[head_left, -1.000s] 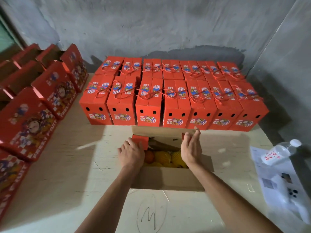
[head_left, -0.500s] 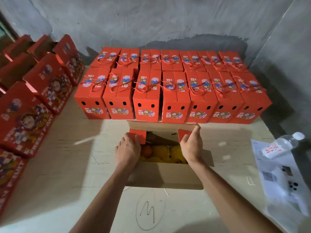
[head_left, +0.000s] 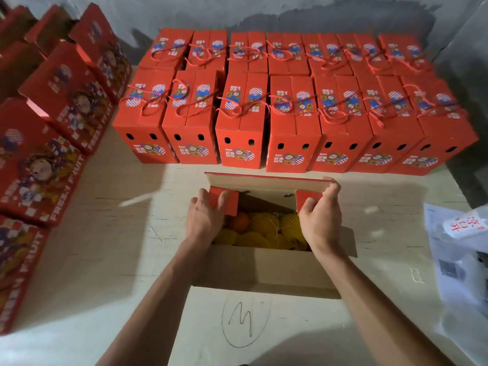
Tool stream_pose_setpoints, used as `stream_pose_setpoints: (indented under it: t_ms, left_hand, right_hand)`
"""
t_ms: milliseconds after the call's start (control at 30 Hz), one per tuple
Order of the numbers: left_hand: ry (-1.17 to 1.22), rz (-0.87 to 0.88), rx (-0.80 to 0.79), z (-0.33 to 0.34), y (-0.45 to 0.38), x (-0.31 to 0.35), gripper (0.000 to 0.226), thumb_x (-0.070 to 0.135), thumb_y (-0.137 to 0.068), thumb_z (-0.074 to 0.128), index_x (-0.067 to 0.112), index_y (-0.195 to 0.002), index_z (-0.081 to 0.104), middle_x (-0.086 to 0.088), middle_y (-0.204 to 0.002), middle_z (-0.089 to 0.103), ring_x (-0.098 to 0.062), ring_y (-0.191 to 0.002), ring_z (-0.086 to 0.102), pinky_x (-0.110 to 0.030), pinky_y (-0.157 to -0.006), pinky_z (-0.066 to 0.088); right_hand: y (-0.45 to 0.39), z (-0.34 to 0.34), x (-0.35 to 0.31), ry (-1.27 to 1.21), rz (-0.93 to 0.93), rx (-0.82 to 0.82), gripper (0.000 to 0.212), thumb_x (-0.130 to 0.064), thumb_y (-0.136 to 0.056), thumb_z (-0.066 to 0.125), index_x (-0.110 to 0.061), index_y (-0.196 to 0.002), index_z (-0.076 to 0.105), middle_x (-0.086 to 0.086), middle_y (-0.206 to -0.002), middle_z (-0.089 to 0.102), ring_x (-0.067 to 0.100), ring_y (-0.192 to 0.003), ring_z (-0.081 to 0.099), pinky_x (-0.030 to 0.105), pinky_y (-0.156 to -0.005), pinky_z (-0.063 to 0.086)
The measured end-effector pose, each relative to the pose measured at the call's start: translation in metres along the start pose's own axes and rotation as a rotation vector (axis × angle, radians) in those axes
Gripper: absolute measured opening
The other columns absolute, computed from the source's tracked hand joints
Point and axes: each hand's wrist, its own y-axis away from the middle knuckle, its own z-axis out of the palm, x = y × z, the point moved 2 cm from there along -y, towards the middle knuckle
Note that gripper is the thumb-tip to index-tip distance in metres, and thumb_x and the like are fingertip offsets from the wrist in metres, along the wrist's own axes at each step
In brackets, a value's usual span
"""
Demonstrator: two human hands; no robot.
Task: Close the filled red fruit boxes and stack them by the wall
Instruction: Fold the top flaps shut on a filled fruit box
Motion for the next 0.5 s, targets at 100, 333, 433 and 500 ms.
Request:
stream_pose_setpoints:
  t_ms: [100,333,433,500]
  left_hand:
    - [0.003,-0.022,-0.008,0.003,-0.01,-0.005,0.069,0.074,-0.096,0.041,0.014,-0.13,0.048,-0.012,-0.123,0.061,-0.034,-0.113,0.059,-0.047,-0.094,0.051]
    - [0.154,-0.084,0.088,0.008,-0.014,-0.015,0.057,0.072,-0.097,0.042,0.016,-0.099,0.053,0.004,-0.083,0.054,-0.025,-0.083,0.052,-0.034,-0.074,0.036]
    - [0.147,-0.086,0.088,0.008,-0.013,-0.016,0.061,0.074,-0.096,0.041,0.016,-0.102,0.054,0.0,-0.087,0.058,-0.024,-0.083,0.055,-0.033,-0.071,0.038]
    - [0.127,-0.083,0.086,0.007,-0.013,-0.016,0.061,0.073,-0.096,0.041,0.014,-0.103,0.055,-0.005,-0.094,0.06,-0.025,-0.085,0.055,-0.032,-0.068,0.038]
  right_hand:
    - [-0.001,0.002,0.002,-0.007,0.005,-0.021,0.042,-0.003,-0.098,0.052,-0.006,-0.137,0.039,0.018,-0.132,0.063,0.033,-0.113,0.068,0.046,-0.092,0.061]
    - [-0.001,0.002,0.007,-0.04,0.012,-0.02,0.035,-0.003,-0.097,0.051,-0.005,-0.131,0.042,0.019,-0.124,0.066,0.033,-0.107,0.069,0.049,-0.085,0.063]
    - [-0.001,0.001,0.007,-0.051,0.003,-0.012,0.035,-0.002,-0.097,0.052,-0.006,-0.131,0.042,0.017,-0.124,0.066,0.029,-0.107,0.069,0.046,-0.086,0.063]
    - [-0.001,0.002,0.007,-0.057,0.001,-0.015,0.036,-0.002,-0.098,0.051,-0.006,-0.132,0.042,0.016,-0.124,0.066,0.029,-0.107,0.069,0.043,-0.086,0.063]
